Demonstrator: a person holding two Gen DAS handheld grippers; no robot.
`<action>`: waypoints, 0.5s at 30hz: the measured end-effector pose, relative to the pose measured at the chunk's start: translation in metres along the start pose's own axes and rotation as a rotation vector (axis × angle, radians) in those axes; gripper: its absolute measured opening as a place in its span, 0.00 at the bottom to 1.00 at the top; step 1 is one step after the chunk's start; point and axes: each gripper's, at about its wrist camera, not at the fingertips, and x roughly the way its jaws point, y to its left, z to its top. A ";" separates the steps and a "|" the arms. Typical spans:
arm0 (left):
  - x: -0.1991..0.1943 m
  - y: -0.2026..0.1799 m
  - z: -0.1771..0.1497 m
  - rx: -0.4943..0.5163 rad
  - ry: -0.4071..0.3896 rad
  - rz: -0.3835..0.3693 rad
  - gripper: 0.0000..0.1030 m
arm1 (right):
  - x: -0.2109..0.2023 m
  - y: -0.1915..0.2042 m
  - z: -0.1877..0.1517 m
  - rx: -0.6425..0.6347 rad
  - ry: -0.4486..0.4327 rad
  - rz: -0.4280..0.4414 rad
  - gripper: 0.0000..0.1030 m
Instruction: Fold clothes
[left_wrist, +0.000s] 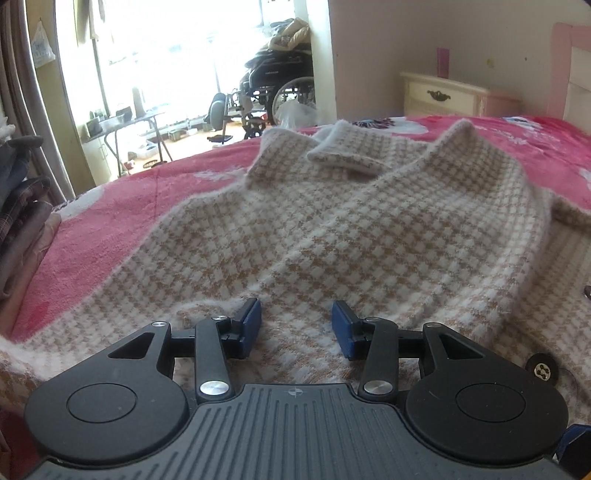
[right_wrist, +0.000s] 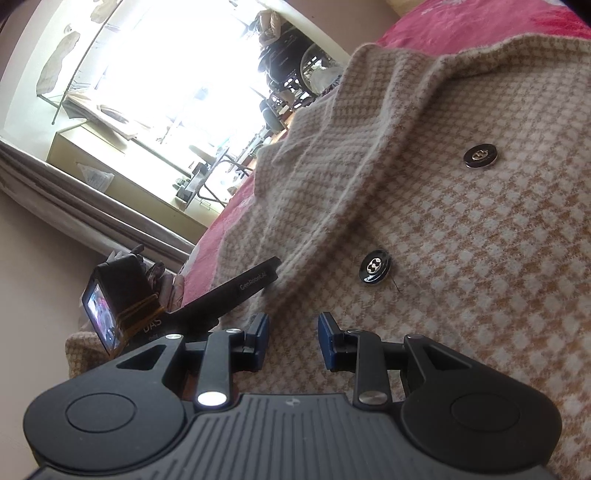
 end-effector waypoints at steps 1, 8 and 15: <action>0.003 -0.001 0.001 0.002 -0.002 0.001 0.42 | -0.001 0.000 0.000 -0.001 -0.001 0.000 0.31; 0.004 0.000 0.004 -0.008 0.001 -0.006 0.42 | -0.009 0.002 0.002 -0.016 -0.025 0.011 0.31; -0.014 -0.001 0.030 -0.057 -0.082 -0.036 0.42 | -0.061 0.002 0.042 -0.122 -0.206 -0.027 0.31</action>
